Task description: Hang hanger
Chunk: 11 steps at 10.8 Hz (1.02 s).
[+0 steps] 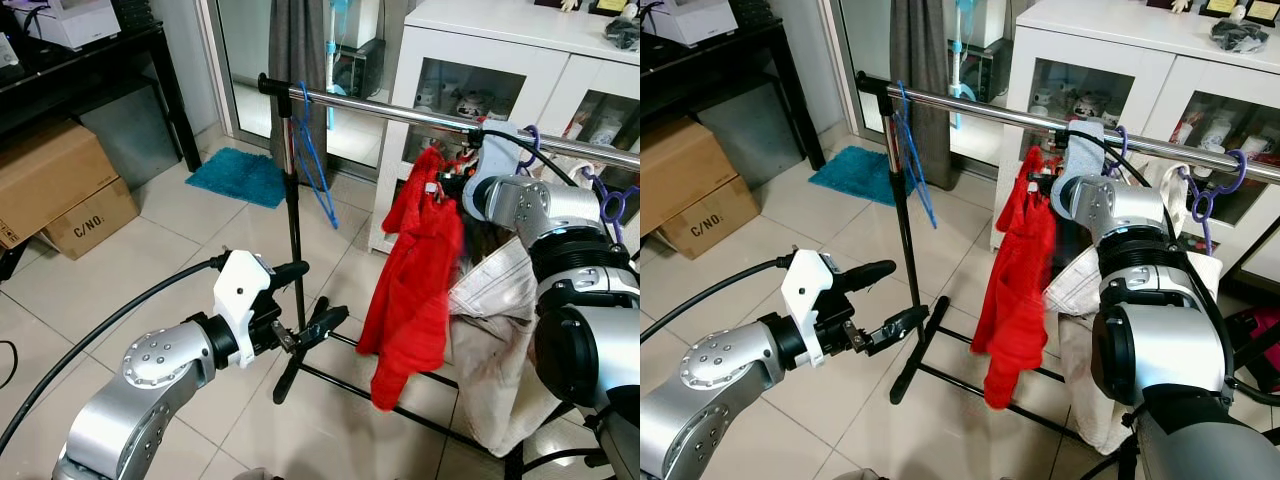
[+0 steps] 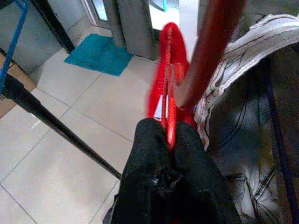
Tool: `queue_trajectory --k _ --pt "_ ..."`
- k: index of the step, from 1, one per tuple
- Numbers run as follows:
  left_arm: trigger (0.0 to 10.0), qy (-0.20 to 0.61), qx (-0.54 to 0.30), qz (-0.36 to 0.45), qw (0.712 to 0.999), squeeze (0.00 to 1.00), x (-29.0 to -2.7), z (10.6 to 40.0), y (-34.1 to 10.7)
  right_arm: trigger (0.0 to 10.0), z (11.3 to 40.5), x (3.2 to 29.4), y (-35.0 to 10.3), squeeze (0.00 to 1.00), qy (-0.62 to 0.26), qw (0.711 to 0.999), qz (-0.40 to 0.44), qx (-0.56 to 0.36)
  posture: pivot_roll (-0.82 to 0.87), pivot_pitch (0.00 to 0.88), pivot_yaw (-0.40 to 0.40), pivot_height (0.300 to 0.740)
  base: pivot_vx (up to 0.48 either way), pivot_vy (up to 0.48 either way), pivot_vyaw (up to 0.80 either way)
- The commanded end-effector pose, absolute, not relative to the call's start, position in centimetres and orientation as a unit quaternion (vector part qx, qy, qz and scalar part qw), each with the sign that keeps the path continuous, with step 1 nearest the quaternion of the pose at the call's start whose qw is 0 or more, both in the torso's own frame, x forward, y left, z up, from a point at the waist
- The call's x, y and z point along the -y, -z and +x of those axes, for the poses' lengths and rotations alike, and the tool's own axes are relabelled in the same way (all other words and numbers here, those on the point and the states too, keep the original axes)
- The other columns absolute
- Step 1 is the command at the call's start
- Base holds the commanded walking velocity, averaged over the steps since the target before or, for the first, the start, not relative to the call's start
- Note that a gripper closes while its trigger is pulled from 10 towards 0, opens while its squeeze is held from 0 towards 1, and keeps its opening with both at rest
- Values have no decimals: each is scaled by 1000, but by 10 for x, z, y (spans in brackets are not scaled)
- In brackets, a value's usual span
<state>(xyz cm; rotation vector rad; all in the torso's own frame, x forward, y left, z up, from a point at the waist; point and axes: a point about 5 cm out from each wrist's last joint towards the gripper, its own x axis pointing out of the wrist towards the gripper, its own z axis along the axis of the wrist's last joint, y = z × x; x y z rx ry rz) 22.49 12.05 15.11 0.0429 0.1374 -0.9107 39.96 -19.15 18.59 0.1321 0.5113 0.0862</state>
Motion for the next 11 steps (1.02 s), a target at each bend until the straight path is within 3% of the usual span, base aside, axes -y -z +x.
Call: queue_trajectory --k 1,5,8,11 --pt "10000 442 -66 32 894 212 -120 226 -153 0 403 190 -194 0 -46 967 61 -242 -36 0 18 740 0 0 0" --pt "10000 442 -64 37 894 212 -120 228 -153 0 403 189 -193 0 -45 968 61 -241 -32 0 21 740 0 0 0" --pt "10000 338 -45 55 938 208 -127 241 -150 0 395 191 -217 0 -66 989 52 -124 -36 0 21 740 0 0 0" --pt "10000 294 -35 32 954 212 -132 240 -149 0 359 179 -211 0 -109 989 44 -86 -54 0 47 740 0 0 0"
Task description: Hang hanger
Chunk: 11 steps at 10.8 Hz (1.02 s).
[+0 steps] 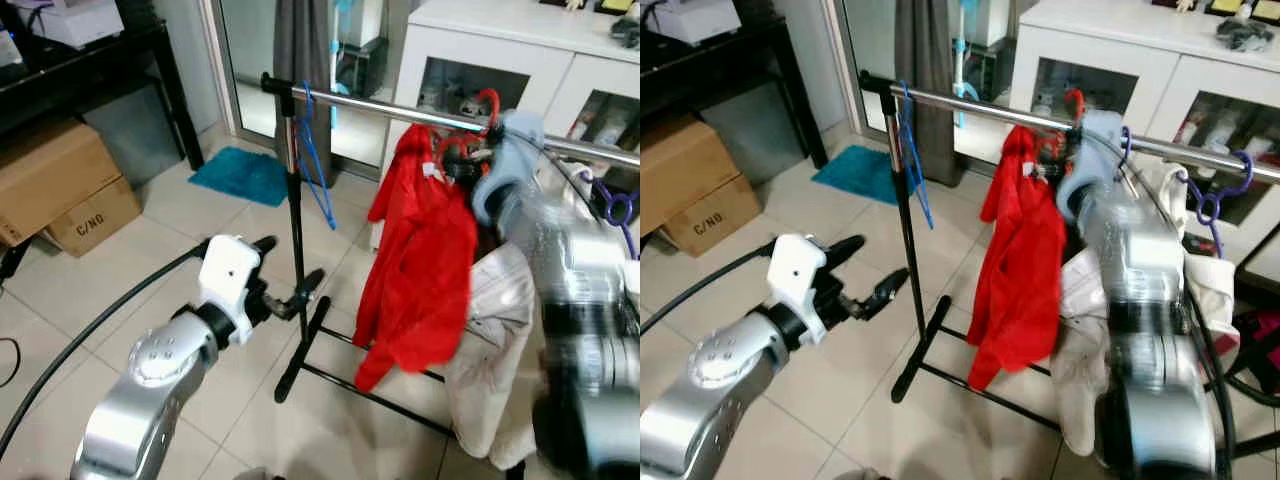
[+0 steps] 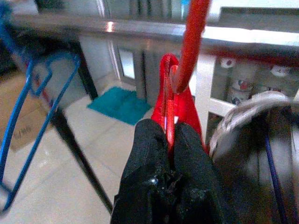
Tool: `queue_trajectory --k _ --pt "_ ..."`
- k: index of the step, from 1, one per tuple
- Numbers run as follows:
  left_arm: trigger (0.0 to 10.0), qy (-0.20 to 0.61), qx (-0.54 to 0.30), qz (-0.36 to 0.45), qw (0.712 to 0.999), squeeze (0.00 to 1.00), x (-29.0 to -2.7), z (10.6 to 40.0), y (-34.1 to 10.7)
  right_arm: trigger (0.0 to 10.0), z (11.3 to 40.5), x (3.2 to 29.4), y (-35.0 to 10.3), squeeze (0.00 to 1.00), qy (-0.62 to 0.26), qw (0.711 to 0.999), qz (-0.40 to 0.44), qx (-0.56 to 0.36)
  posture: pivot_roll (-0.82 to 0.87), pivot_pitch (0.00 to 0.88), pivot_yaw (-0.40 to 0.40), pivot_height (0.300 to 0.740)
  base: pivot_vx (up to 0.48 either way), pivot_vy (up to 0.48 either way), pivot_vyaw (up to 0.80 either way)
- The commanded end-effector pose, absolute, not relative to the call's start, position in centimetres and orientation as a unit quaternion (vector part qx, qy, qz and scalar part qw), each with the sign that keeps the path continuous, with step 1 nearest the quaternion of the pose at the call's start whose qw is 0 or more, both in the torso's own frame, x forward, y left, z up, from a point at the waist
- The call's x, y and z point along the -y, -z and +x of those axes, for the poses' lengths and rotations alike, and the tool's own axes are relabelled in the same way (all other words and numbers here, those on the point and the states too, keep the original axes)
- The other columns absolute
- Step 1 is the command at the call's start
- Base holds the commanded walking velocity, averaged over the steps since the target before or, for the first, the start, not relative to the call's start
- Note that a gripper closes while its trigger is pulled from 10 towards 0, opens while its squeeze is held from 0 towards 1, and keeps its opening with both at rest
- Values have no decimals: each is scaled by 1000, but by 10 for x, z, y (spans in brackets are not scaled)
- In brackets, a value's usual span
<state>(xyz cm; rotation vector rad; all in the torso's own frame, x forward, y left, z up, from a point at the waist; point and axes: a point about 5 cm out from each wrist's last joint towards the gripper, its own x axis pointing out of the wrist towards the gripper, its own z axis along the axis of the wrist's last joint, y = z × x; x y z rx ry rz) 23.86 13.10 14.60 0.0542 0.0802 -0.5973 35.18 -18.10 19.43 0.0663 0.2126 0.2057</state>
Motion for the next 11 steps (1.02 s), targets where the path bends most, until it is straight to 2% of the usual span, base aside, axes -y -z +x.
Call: queue_trajectory --k 1,3,5,11 --pt "10000 277 -40 32 959 208 -133 239 -143 0 343 166 -195 0 -137 985 11 -103 -56 0 46 740 0 0 0" --pt "10000 253 -43 27 966 208 -135 236 -136 0 318 150 -171 0 -147 981 -18 -126 -57 0 37 740 0 0 0" --pt "10000 241 -45 20 969 208 -135 234 -134 0 292 139 -155 0 -130 984 -1 -120 -60 0 29 740 0 0 0" --pt "10000 245 -45 22 968 208 -131 238 -135 0 275 136 -155 0 -156 985 9 -73 -72 0 38 740 0 0 0"
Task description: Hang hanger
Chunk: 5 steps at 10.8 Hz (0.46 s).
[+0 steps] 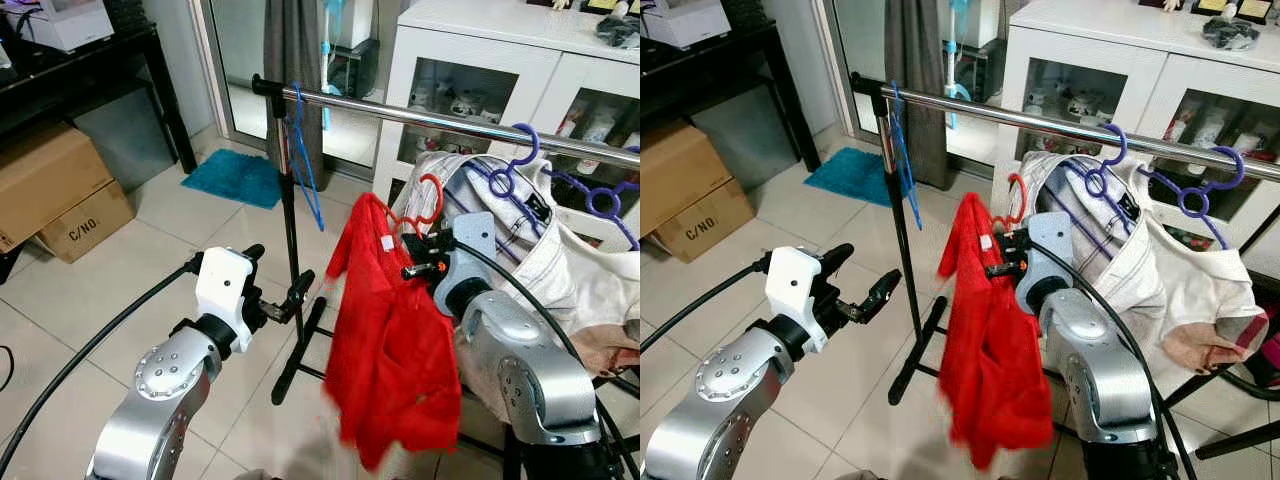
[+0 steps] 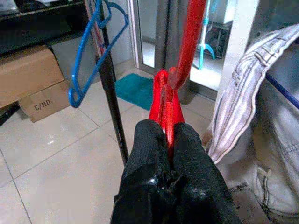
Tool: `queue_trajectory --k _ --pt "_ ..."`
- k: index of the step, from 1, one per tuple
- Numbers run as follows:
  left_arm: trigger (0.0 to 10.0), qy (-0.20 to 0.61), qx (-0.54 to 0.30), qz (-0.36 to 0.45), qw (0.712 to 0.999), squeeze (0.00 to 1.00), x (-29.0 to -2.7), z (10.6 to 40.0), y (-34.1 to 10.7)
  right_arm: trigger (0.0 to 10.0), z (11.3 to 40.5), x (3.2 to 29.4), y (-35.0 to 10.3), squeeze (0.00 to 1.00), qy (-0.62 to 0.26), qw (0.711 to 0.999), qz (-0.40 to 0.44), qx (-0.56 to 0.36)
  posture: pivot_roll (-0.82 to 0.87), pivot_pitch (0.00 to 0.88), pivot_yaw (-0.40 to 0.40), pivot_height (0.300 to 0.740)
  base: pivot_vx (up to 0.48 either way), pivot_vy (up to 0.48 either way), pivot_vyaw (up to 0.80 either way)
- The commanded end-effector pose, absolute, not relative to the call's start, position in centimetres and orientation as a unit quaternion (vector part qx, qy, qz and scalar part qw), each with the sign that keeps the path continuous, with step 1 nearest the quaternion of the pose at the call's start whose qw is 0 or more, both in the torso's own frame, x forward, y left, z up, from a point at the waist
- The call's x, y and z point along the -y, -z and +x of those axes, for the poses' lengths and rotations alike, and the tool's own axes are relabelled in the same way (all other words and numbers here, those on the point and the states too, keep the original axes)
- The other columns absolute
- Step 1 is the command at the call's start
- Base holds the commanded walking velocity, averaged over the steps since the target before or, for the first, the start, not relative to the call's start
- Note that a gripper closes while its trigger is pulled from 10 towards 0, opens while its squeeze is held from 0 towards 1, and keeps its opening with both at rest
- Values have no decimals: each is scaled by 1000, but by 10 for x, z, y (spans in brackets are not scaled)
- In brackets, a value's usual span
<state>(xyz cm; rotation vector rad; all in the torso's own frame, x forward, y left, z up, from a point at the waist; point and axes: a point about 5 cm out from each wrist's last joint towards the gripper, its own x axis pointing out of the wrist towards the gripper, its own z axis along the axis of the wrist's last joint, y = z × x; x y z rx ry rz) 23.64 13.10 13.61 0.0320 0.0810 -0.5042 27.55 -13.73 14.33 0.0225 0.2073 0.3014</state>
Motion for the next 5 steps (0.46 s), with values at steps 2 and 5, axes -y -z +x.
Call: queue_trajectory --k 2,5 --pt "10000 243 -44 21 969 208 -132 238 -135 0 274 135 -154 0 -159 984 8 -74 -70 0 36 740 -131 0 0" --pt "10000 244 -44 23 969 204 -132 239 -135 0 273 134 -154 0 -168 983 10 -73 -73 0 37 740 -256 0 0"
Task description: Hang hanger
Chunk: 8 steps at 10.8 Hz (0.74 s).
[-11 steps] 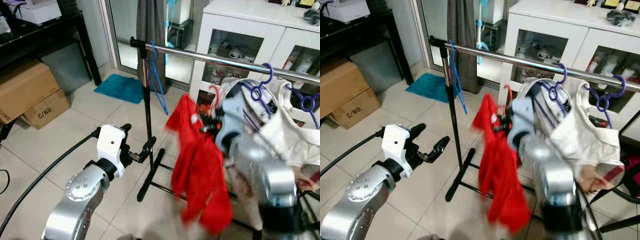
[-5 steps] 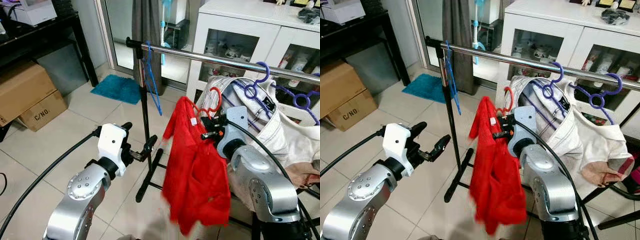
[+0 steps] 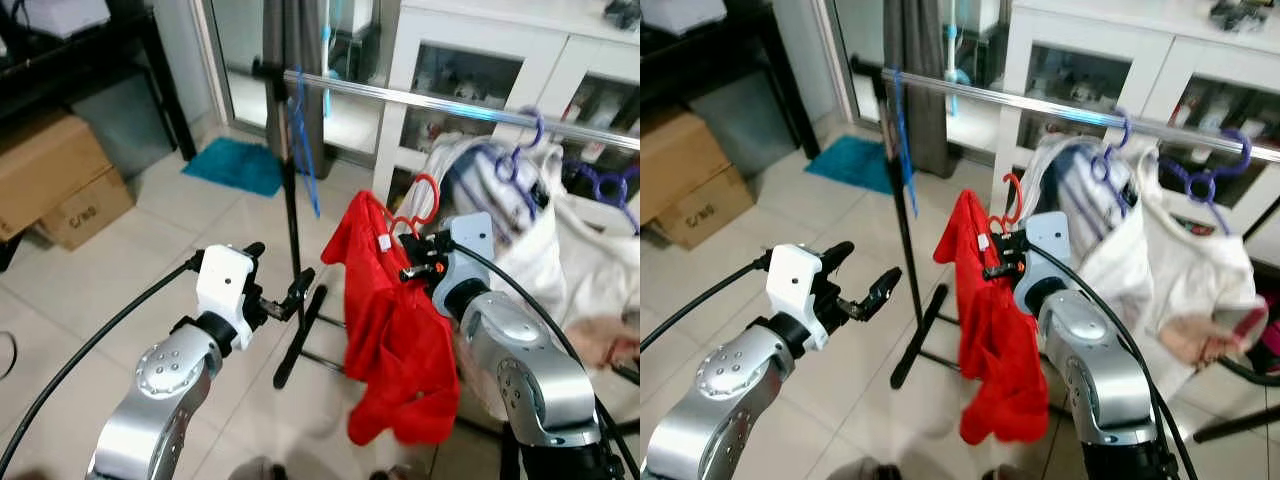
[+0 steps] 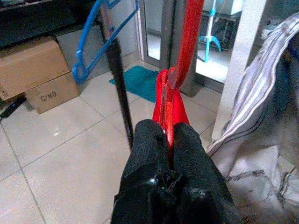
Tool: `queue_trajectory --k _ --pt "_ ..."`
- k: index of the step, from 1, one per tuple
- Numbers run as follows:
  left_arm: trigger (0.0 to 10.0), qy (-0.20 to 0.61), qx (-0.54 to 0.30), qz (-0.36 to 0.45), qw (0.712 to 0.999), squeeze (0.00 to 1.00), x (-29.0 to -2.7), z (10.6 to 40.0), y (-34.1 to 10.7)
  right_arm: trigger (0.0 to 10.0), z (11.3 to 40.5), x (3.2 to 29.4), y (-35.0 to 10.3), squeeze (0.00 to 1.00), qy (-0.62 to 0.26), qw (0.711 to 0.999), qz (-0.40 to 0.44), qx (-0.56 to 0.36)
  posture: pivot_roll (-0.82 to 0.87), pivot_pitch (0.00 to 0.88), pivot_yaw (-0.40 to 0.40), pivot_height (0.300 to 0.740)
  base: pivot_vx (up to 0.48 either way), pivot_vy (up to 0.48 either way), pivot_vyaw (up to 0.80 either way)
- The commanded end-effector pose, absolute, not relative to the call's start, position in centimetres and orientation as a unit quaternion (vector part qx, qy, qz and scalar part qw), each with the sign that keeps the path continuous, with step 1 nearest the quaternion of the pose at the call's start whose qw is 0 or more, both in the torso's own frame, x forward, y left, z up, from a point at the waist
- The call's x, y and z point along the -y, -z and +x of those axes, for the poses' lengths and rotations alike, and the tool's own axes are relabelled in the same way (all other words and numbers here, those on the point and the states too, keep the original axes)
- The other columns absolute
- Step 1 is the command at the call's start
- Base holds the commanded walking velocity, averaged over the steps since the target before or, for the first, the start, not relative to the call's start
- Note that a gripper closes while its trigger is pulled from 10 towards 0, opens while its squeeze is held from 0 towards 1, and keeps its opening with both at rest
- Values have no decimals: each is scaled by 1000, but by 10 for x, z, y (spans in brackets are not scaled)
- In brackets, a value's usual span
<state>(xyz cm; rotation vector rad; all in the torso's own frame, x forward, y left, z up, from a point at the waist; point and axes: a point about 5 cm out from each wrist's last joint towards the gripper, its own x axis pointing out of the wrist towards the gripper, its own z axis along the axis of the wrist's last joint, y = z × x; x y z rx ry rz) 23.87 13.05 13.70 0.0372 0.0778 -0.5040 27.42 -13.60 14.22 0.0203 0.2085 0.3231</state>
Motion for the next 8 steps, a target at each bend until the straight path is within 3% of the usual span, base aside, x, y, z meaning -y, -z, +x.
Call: queue_trajectory --k 1,7,8 --pt "10000 244 -44 23 969 204 -132 239 -136 0 273 134 -154 0 -169 983 9 -72 -73 0 38 740 -255 0 0" --pt "10000 246 -38 28 968 208 -132 246 -138 0 272 127 -159 0 -199 978 8 -56 -80 0 50 740 -251 0 0" --pt "10000 241 -46 33 969 298 -133 253 -136 0 269 119 -164 0 -235 971 14 -41 -84 0 53 740 0 0 0"
